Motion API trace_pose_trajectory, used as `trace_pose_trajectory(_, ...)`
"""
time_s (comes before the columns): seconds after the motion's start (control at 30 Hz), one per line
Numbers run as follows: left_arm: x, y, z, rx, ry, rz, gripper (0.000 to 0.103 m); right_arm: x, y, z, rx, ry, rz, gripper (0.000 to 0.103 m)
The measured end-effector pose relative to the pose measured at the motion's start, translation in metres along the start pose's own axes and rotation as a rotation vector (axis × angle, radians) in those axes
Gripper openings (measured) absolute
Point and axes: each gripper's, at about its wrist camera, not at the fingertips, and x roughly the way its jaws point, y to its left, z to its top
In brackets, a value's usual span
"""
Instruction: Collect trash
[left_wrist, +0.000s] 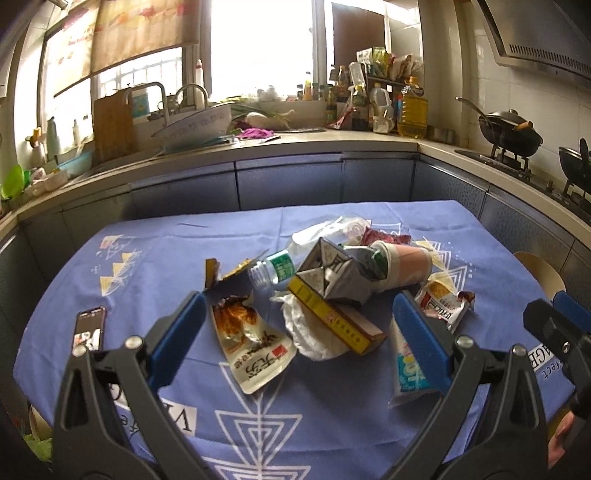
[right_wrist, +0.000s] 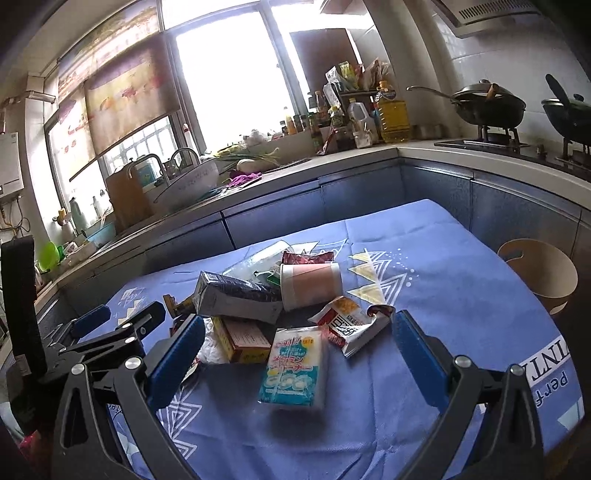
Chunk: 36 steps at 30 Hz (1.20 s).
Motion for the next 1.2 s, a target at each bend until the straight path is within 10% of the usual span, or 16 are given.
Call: trace_pose_trajectory(1.2,0.0024,-0.0048,-0.0076,0.018,-0.008,0.01,0.097,0.0028,-0.0036,-0.0037,0.028,0.031,0.038,0.095)
